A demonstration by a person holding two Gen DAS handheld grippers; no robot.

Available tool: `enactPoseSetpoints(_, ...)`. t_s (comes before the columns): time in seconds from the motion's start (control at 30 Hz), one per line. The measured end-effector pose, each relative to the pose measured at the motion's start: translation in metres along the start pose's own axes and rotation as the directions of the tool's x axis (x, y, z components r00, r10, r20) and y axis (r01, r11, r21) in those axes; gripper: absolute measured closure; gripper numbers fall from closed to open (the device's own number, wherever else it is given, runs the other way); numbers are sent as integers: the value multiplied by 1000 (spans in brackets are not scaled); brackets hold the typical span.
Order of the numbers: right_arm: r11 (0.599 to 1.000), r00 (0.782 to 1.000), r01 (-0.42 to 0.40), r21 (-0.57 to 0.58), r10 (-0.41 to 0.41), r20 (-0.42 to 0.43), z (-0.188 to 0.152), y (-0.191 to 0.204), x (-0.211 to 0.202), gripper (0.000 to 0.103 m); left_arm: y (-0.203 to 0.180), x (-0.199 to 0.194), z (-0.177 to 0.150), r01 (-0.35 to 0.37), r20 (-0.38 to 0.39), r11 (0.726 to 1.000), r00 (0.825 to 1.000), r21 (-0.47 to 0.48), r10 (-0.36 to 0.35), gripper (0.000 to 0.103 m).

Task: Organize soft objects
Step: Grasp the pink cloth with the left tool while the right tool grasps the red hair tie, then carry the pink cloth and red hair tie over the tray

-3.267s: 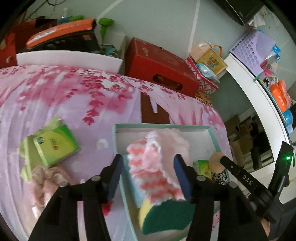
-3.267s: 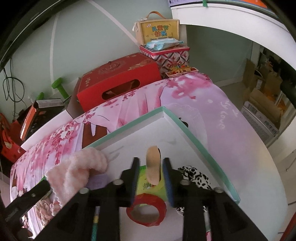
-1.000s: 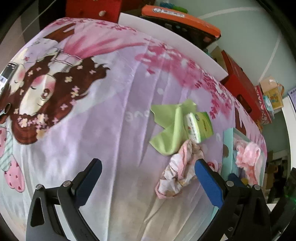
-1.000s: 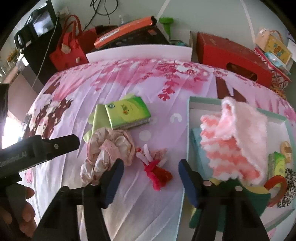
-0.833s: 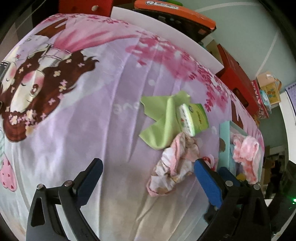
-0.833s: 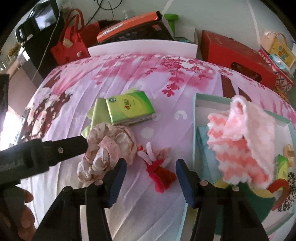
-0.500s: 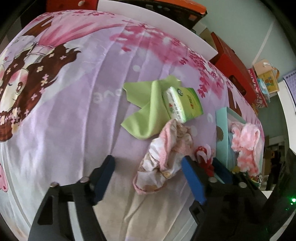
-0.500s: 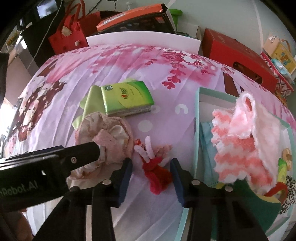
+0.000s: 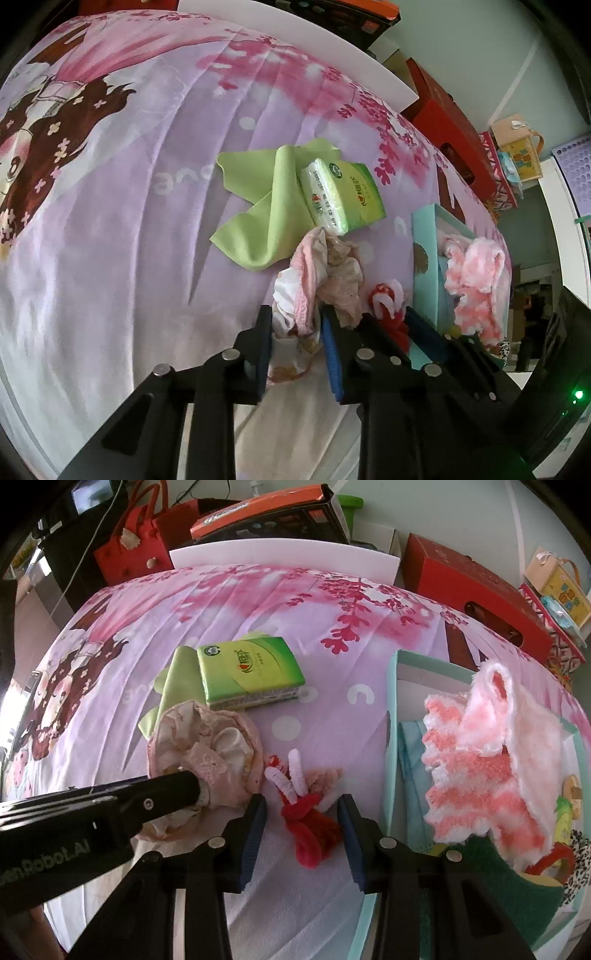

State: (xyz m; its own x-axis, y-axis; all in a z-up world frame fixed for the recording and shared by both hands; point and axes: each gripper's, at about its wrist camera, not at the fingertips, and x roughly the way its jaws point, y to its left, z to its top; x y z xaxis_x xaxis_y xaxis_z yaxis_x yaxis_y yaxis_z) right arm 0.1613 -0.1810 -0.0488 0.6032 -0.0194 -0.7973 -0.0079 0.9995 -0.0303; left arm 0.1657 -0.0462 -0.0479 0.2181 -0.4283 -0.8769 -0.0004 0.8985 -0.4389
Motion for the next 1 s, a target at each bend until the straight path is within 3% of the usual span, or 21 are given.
enactPoseSetpoints(0.2, 1000, 1000, -2, 15, 2, 3, -1, -4, -1, 72, 4, -6, 1, 17, 20, 1000, 1000, -11, -17, 89)
enactPoseSetpoints(0.63, 998, 997, -47, 30, 45, 57, 2, -4, -20, 75, 7, -33, 0, 46, 103, 999, 994, -5, -45, 91)
enactPoseSetpoints(0.8, 998, 993, -54, 40, 49, 107, 3, -5, -39, 75, 7, -55, 1, 72, 158, 997, 985, 6, -72, 91)
enactPoseSetpoints(1.0, 997, 985, -54, 53, 45, 165, 4, -9, -60, 75, 4, -78, 5, 44, 244, 999, 969, 27, -49, 91)
